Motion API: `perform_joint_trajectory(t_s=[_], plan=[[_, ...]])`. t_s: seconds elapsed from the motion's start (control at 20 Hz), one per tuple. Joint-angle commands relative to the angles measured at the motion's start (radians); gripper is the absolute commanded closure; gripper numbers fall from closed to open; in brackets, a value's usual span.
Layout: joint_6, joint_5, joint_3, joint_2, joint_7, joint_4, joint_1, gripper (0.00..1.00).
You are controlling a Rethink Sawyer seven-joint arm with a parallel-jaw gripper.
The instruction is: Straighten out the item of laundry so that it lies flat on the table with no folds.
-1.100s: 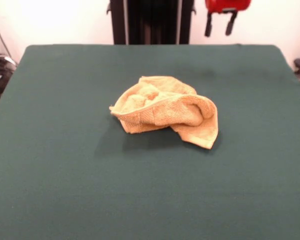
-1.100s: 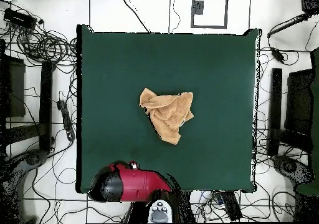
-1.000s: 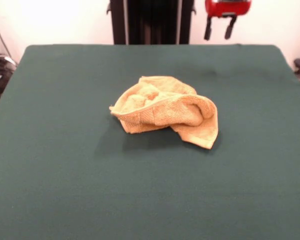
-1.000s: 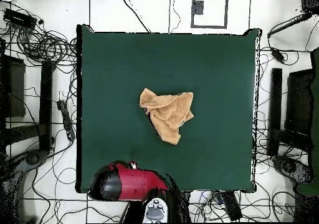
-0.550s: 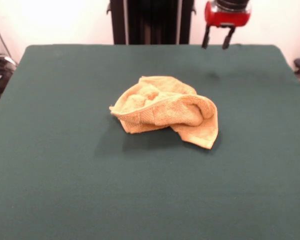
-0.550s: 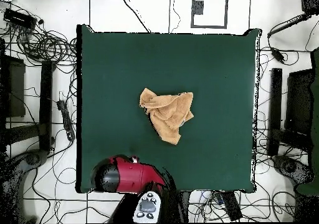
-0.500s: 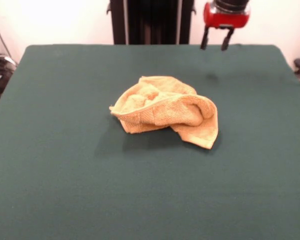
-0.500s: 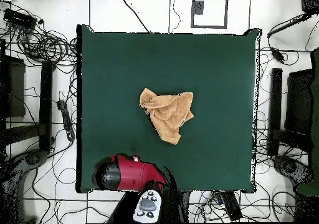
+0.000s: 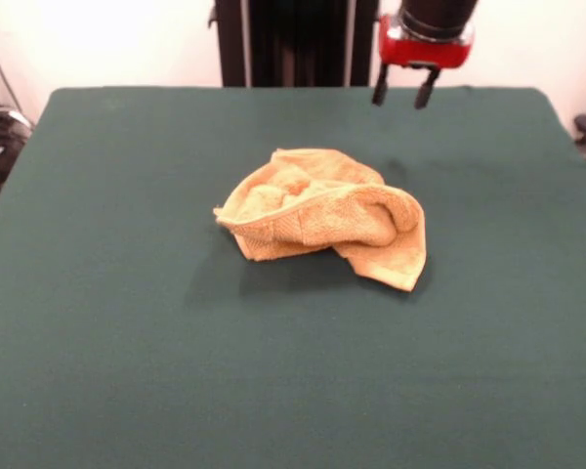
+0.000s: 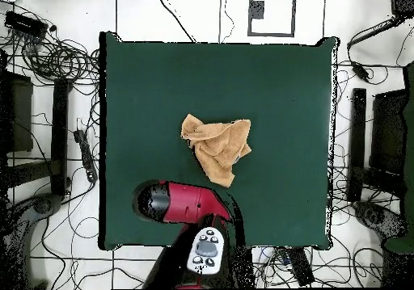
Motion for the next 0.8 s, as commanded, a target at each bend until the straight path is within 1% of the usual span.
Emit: perform_joint_trajectory(t_s=[0.05,0.1,0.15,0.3,0.4,0.55,0.7,0.8], plan=[[0.234,0.003,0.002,-0.05,0.172,-0.071,-0.003,0.0],[0.278,-0.019,-0.039,-0.063,0.183,-0.087,0.021,0.0],[0.292,-0.014,-0.041,-0.066,0.198,-0.092,0.024,0.0],[0.225,0.009,-0.002,-0.026,0.203,-0.121,0.005,0.0],[0.224,0.002,0.014,-0.003,0.175,-0.169,-0.017,0.0],[0.236,-0.027,0.011,0.022,0.147,-0.228,-0.018,0.0],[0.229,-0.035,0.021,0.033,0.133,-0.241,-0.02,0.0],[0.202,-0.029,0.038,0.039,0.121,-0.243,-0.034,0.0]])
